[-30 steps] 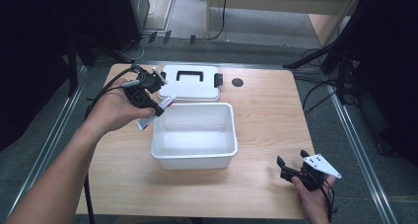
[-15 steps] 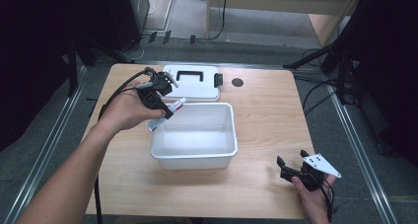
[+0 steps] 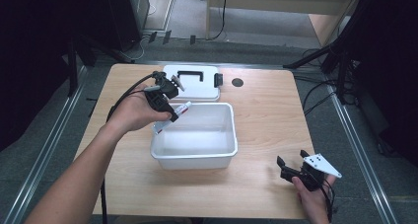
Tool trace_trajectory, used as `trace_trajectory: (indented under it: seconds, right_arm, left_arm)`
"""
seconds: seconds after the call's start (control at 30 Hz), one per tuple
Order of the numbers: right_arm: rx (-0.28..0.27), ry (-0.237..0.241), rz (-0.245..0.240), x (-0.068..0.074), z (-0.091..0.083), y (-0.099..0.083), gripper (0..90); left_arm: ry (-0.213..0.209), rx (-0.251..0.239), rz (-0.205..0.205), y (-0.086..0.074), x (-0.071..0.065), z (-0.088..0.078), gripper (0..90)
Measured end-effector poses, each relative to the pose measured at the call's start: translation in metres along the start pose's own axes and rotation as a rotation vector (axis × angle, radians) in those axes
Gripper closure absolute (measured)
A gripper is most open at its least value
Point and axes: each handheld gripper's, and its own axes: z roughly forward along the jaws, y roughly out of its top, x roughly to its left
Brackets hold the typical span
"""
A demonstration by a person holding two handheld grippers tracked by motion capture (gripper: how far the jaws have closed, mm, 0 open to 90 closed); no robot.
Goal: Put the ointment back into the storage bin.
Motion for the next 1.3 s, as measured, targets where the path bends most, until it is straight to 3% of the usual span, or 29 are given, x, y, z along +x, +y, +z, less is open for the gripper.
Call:
trace_trajectory:
  seconds: [1.3]
  right_arm:
    - [-0.006,0.007,0.013,-0.001,-0.001,0.0,9.9]
  left_arm:
    - [-0.045,0.043,-0.022,0.006,0.003,0.055,71.3]
